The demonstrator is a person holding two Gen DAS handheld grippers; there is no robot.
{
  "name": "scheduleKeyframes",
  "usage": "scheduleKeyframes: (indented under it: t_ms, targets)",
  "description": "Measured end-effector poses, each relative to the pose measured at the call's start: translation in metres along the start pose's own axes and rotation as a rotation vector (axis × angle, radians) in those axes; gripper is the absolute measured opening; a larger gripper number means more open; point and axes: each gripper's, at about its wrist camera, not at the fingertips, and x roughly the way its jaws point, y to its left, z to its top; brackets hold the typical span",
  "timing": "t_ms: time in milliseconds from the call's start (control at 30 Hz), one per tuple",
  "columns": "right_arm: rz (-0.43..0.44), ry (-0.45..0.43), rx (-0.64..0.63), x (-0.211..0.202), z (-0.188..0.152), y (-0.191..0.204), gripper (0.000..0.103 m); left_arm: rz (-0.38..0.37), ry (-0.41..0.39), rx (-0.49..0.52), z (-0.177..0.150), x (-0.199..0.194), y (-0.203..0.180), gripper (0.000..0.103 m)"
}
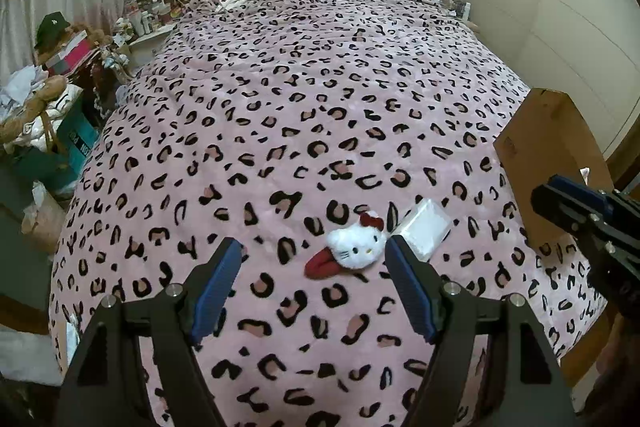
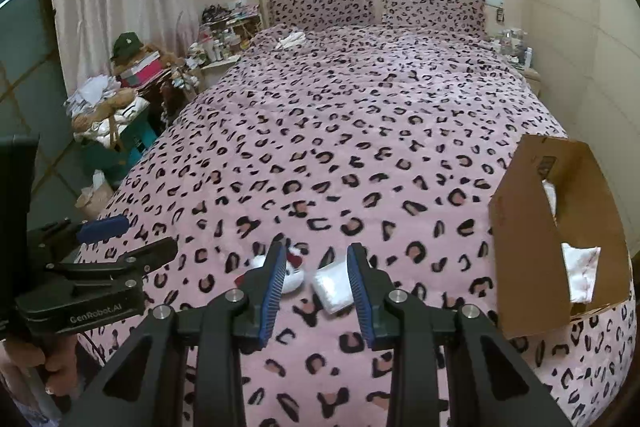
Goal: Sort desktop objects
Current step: 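Withdraw both tools from the box toward the Hello Kitty plush and plastic box, then grasp the Hello Kitty plush with the left tool while the right tool grasps the clear cotton box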
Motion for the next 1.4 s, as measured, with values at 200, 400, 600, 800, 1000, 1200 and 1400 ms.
scheduleKeyframes:
  t_ms: [200,400,600,800,1000,1200,1400]
  targets:
    - [0.017,0.036,0.011,0.010,-0.015,0.007,0.032,0.003,-0.001,-0.006,-0.013,0.000,0.003,0.076]
    - [0.031,0.106,0.079,0.030,-0.040,-0.004,0.032,-0.019,0.021,-0.056,-0.037,0.017,0.018,0.076]
    - [0.017,0.184,0.217,0.061,-0.077,-0.030,0.032,-0.017,0.085,-0.102,-0.068,0.055,0.031,0.076]
    - [0.011,0.258,0.310,0.095,-0.092,-0.049,0.032,-0.065,0.160,-0.077,-0.072,0.099,0.019,0.076]
    - [0.024,0.252,0.398,0.122,-0.080,-0.066,0.032,-0.067,0.174,0.118,-0.058,0.144,-0.019,0.077]
    - [0.023,0.265,0.476,0.158,-0.076,-0.081,0.032,-0.066,0.149,0.227,-0.043,0.174,-0.044,0.077]
    - [0.061,0.282,0.526,0.185,-0.080,-0.087,0.033,-0.094,0.156,0.241,-0.035,0.201,-0.053,0.077]
